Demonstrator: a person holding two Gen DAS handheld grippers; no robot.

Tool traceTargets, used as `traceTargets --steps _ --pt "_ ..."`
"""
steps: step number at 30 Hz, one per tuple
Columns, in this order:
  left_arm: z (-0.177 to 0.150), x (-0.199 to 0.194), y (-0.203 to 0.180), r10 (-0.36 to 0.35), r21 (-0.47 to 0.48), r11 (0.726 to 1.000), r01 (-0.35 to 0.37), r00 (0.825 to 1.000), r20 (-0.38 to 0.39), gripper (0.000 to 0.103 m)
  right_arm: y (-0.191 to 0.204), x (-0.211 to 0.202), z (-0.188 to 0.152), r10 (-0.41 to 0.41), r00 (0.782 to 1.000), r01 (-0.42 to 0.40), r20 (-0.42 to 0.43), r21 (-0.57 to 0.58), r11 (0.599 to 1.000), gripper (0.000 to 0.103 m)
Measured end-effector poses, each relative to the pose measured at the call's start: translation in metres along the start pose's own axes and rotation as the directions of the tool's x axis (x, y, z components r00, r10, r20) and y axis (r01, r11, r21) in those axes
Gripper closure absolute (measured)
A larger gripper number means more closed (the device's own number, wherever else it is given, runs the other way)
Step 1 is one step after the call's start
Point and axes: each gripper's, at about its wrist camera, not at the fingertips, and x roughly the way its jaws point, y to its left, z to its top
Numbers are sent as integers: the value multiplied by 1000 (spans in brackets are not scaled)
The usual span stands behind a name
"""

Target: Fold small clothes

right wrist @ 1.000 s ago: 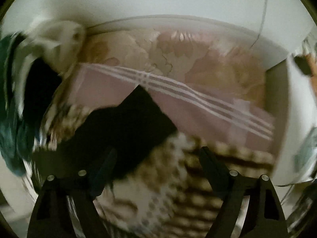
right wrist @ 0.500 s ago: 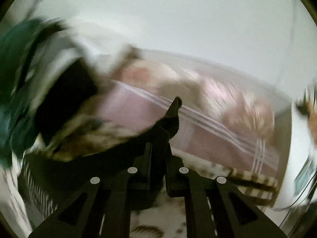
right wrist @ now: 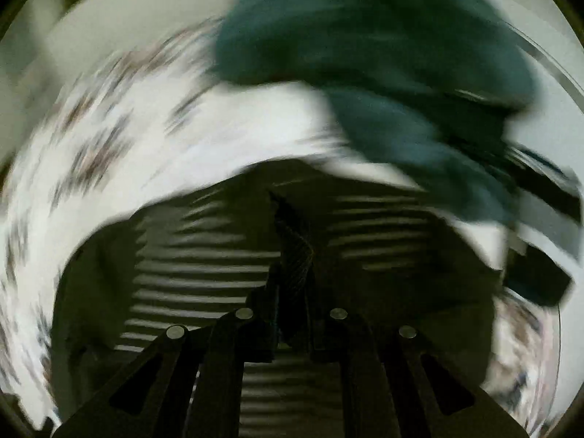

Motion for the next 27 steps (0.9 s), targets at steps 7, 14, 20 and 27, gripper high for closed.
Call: traceTargets --steps 7,14,20,27 --pt "11 39 29 -41 -58 998 39 999 -36 0 149 38 -39 -33 998 22 -48 -227 974 93" --pt "12 38 46 -96 -87 992 92 994 -48 0 113 33 -57 155 967 -184 -200 -141 973 71" --pt "-47 0 128 -145 -248 961 121 986 -79 0 -1 -25 -100 260 938 -247 -229 87 965 27" --pt "-131 32 198 -271 -510 853 106 927 -260 0 -108 -34 -176 202 924 -133 -325 223 966 26"
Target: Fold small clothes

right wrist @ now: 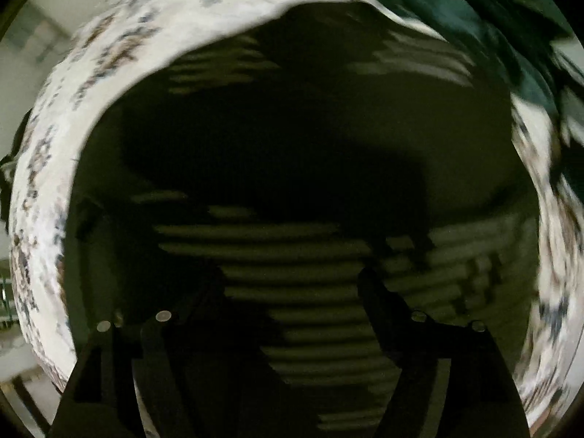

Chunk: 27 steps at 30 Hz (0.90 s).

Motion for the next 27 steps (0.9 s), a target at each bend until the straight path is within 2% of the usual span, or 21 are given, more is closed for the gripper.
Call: traceTargets --steps 2,4,6,12,13,14,16,17,18,21,25,27 --pt "-1 16 15 -26 -81 996 23 999 -43 0 -21 9 -15 -27 999 28 -30 44 999 26" --pt "1 28 25 -90 -161 984 79 994 -63 1 -36 15 -27 -21 999 25 -46 82 996 26" --pt "4 33 27 -134 -209 970 120 989 -55 2 -48 18 -38 -21 998 27 -61 113 993 26" --pt "26 25 -3 -153 -128 979 160 986 65 2 -65 19 -60 -17 996 26 -83 113 993 26" --pt "30 24 -9 -160 -116 979 168 984 79 5 -67 19 -63 -19 996 29 -90 107 994 26" --pt "34 25 -15 -154 -101 982 162 984 88 10 -69 18 -67 -22 995 31 -93 102 994 26" --pt "42 28 -27 -99 -64 992 105 991 91 58 -72 16 -74 -24 995 32 -95 88 996 26" --pt "44 26 -27 -84 -63 994 90 992 98 70 -70 16 -75 -28 995 36 -95 82 996 26" --pt "45 20 -22 -84 -82 992 94 990 114 95 -72 15 -77 -31 995 39 -97 79 996 26" --pt "53 -8 5 -188 -135 968 211 968 168 101 -77 10 -83 -28 995 35 -93 76 996 26" --pt "65 -27 29 -189 -87 973 214 953 238 101 -94 0 -94 -36 996 41 -86 55 998 26" --pt "63 -22 33 -195 -97 970 225 948 250 101 -102 -4 -99 -37 996 41 -87 55 998 26"
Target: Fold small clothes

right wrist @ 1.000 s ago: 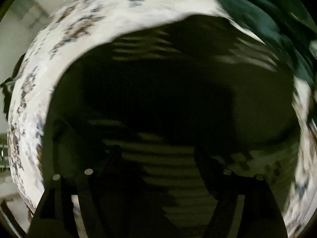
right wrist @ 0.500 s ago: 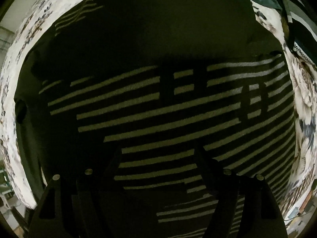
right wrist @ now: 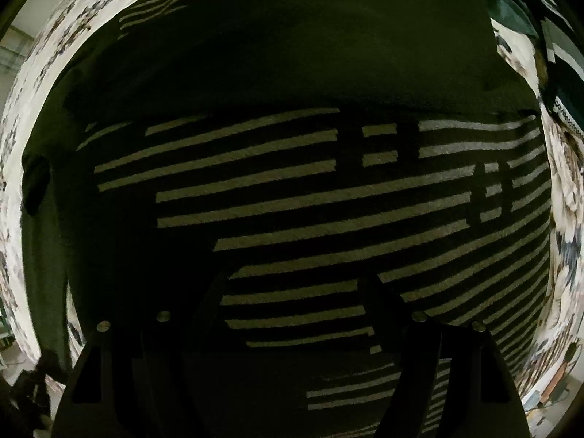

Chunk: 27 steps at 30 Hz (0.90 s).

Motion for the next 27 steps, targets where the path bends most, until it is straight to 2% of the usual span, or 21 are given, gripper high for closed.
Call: traceTargets --steps 3,10,15,18,20,21,22,23,24,26,27 --pt "30 5 14 -31 -29 999 32 999 21 101 -17 -9 -10 2 1000 -2 6 1 1000 26" --pt "98 20 21 -34 -43 998 37 998 58 101 -60 -33 -29 -17 999 17 28 -23 1000 26" --pt "165 43 9 -12 52 999 8 996 83 101 -96 -50 -40 -27 999 29 45 -29 999 26" --pt "191 56 12 -43 33 999 41 997 63 97 -122 -57 -54 -31 998 32 46 -28 999 26" --pt "189 56 27 -109 -38 993 110 993 39 95 -132 -61 -63 -37 998 38 42 -21 999 26" --pt "181 54 38 -158 -98 982 160 987 28 86 -133 -63 -66 -36 999 37 41 -16 999 26" --pt "174 53 45 -183 -139 973 184 983 18 68 -145 -65 -73 -31 999 32 39 -6 999 26" --pt "158 51 57 -243 -213 947 240 970 11 57 -153 -67 -79 -27 999 27 39 3 1000 26" --pt "138 51 68 -280 -284 919 273 960 16 39 -161 -68 -82 -22 999 21 39 9 1000 26" --pt "108 55 79 -318 -363 882 299 948 9 39 -181 -72 -92 -12 999 11 39 26 1000 26" --pt "95 60 81 -329 -378 873 307 944 7 39 -187 -73 -95 -12 999 11 38 32 999 26"
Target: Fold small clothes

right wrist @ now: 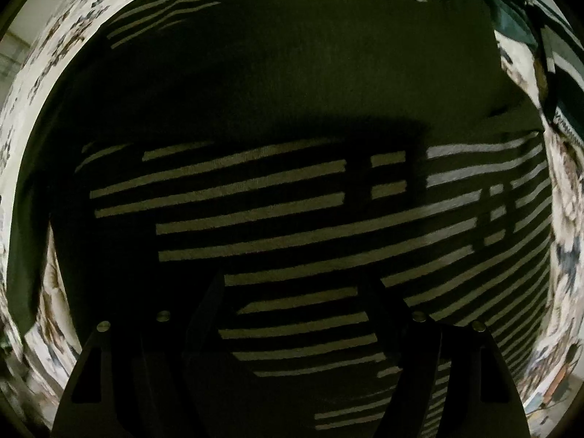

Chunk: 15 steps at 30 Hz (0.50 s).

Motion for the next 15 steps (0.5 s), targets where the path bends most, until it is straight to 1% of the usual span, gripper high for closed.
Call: traceTargets --steps 1,2,4,5,6,7,8,9,10,11,12,14,15 --pt "-4 2 1 -2 2 1000 2 1000 10 39 -11 -3 -5 3 1000 -3 -2 7 1000 26" --pt "-6 6 0 9 7 1000 -9 999 37 39 -22 -7 -7 8 1000 -8 -1 11 1000 26" --pt "-1 13 -9 26 -5 1000 -26 998 60 37 -41 -16 -16 13 1000 -13 9 3 1000 26" --pt "2 15 -18 48 0 999 -49 995 89 37 -49 -20 -19 7 1000 -7 13 -3 1000 26" --pt "4 17 -30 74 29 997 -78 989 127 38 -60 -25 -23 -10 1000 10 21 -11 1000 26" --pt "6 18 -42 99 65 992 -111 981 166 56 -71 -29 -26 -59 998 60 30 -24 998 26" --pt "6 19 -53 126 104 983 -149 972 196 78 -82 -34 -29 -126 991 128 46 -38 991 26" --pt "5 22 -68 157 162 968 -194 964 214 96 -78 -41 -27 -168 984 171 59 -45 984 26" --pt "3 23 -80 185 197 952 -235 952 242 96 -89 -46 -28 -216 973 220 77 -47 974 26" --pt "-1 21 -90 192 231 938 -258 943 272 96 -106 -55 -29 -266 959 271 100 -46 961 22" --pt "-5 20 -100 195 267 923 -276 936 294 96 -118 -61 -30 -283 952 290 119 -49 956 16" --pt "-20 15 -125 198 349 881 -319 920 339 96 -142 -74 -33 -299 943 310 147 -57 949 12" --pt "-27 11 -133 193 374 868 -327 916 352 96 -157 -81 -36 -300 941 311 157 -55 949 12"
